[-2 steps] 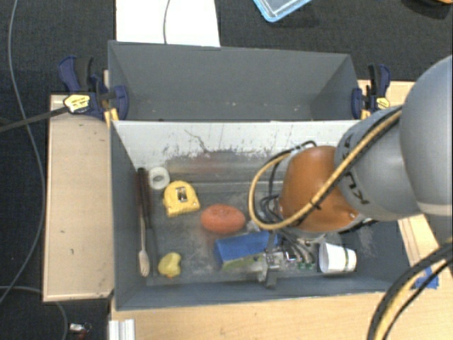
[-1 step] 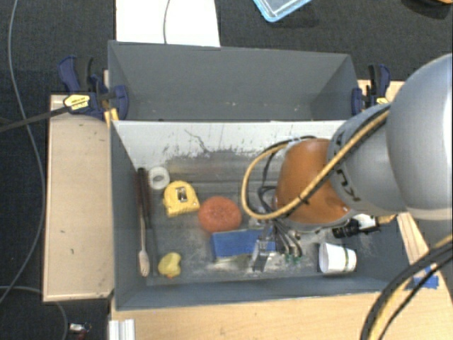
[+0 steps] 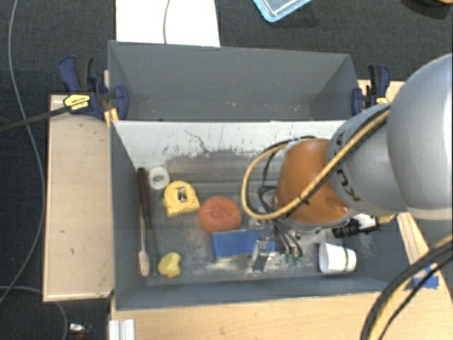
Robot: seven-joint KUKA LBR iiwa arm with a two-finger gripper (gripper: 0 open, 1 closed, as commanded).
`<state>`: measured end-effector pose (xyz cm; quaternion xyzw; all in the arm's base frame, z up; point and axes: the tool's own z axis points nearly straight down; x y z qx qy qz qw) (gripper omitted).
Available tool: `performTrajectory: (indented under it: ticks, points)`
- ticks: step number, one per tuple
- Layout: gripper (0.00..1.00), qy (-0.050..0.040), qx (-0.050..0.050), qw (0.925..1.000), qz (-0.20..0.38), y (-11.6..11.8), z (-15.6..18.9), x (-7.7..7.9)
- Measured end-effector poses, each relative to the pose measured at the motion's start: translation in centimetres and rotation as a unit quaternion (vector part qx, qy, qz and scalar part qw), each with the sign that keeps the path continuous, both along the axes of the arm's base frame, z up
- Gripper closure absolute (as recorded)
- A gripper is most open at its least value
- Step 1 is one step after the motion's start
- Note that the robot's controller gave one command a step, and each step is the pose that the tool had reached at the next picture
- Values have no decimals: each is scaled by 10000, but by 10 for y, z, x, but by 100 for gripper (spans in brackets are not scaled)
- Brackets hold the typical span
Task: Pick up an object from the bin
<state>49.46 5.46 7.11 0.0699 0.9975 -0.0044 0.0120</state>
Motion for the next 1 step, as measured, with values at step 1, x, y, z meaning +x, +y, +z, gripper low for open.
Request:
performTrajectory:
  ticks: [1]
  points:
    - [100, 0, 0, 10000, 3, 0, 0, 0]
